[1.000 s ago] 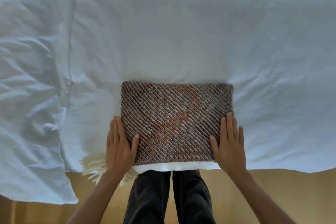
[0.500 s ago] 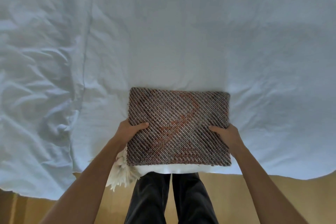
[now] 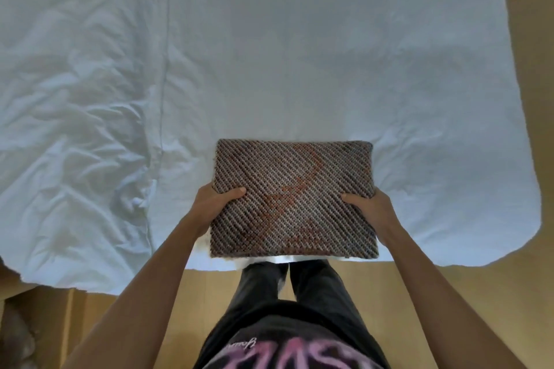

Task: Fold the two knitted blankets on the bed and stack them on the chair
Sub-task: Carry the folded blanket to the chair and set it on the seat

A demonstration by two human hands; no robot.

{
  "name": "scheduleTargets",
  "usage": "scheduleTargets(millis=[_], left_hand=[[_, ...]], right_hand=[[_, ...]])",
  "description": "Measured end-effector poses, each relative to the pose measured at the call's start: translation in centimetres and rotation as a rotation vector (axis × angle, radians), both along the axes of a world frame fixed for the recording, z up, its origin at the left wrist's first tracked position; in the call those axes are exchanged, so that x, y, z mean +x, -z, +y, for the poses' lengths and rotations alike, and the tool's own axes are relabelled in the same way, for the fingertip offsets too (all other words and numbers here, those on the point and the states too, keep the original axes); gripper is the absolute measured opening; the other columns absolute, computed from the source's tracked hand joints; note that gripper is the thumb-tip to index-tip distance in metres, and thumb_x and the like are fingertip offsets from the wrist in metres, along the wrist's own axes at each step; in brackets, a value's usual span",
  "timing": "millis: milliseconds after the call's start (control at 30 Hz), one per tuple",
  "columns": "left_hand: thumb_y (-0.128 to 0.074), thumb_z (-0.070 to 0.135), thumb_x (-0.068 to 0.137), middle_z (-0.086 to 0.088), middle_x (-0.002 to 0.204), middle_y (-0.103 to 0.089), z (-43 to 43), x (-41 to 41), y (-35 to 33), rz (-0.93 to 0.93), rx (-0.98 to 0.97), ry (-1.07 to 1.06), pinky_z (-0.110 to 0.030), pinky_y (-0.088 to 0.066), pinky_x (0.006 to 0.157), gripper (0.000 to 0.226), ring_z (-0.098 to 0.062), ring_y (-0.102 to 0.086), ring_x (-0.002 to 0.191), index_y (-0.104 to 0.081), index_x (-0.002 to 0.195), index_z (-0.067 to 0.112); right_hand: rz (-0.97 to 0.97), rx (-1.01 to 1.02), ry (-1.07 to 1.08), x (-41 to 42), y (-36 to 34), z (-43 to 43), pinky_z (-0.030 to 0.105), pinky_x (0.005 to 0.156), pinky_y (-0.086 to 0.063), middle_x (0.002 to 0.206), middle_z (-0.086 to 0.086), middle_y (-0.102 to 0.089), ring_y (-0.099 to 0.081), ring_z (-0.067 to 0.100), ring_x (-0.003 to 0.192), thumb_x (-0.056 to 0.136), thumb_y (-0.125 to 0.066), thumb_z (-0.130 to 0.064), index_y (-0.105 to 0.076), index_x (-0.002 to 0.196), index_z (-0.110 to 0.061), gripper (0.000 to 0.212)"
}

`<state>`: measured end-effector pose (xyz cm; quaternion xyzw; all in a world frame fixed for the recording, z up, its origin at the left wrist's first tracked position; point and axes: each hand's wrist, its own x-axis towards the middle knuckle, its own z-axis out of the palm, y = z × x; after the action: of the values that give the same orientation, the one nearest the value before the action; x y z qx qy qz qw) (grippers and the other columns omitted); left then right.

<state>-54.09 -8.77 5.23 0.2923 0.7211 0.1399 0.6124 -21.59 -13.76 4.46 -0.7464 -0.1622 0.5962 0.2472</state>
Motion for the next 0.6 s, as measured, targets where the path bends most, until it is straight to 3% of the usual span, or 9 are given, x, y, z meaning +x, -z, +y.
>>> scheduleTargets(millis=[200,267,333,433,600], left_hand=[[-0.082,0.030,0.068,0.001,0.096,-0.068,1.9,3.0,-5.5,-0.010,0.067,0.135,-0.024,-0.052,0.064,0.048,-0.014,-0.067,0.084,-0.062,0.109,0.014],[-0.082,0.030,0.068,0.004,0.093,-0.068,2.2,4.3,-6.2,-0.028,0.079,0.194,-0.023,-0.051,0.063,0.047,-0.013,-0.067,0.082,-0.062,0.108,0.015],[-0.082,0.029,0.067,0.000,0.097,-0.068,2.1,5.4,-6.6,-0.048,0.076,0.253,-0.026,-0.052,0.068,0.049,-0.015,-0.067,0.085,-0.062,0.109,0.014],[-0.082,0.028,0.067,-0.004,0.103,-0.066,1.4,7.3,-7.1,-0.084,0.051,0.385,-0.030,-0.052,0.075,0.054,-0.017,-0.066,0.088,-0.060,0.114,0.011],[-0.082,0.025,0.068,0.001,0.093,-0.066,-0.4,11.1,-8.6,-0.132,0.018,0.605,-0.023,-0.050,0.062,0.048,-0.012,-0.066,0.080,-0.061,0.110,0.015]], right_hand=[[0.000,0.054,0.154,2.1,-5.7,-3.1,0.039,0.077,-0.055,0.110,0.009,-0.064,-0.065,0.026,0.089,0.070,-0.079,-0.021,-0.054,0.122,-0.009,0.059],[-0.005,0.056,0.227,2.6,-7.1,-4.8,0.034,0.068,-0.055,0.106,0.007,-0.064,-0.066,0.023,0.085,0.070,-0.079,-0.021,-0.053,0.119,-0.010,0.056],[-0.022,0.063,0.309,2.9,-8.2,-7.1,0.028,0.061,-0.054,0.103,0.006,-0.065,-0.067,0.020,0.081,0.070,-0.079,-0.020,-0.054,0.116,-0.011,0.053],[-0.063,0.063,0.454,2.6,-9.2,-11.7,0.032,0.067,-0.055,0.104,0.008,-0.066,-0.067,0.023,0.083,0.069,-0.078,-0.018,-0.055,0.118,-0.008,0.055],[-0.046,0.087,0.723,0.4,-10.2,-19.8,0.035,0.070,-0.057,0.102,0.014,-0.069,-0.069,0.026,0.082,0.073,-0.076,-0.012,-0.057,0.118,-0.005,0.049]])
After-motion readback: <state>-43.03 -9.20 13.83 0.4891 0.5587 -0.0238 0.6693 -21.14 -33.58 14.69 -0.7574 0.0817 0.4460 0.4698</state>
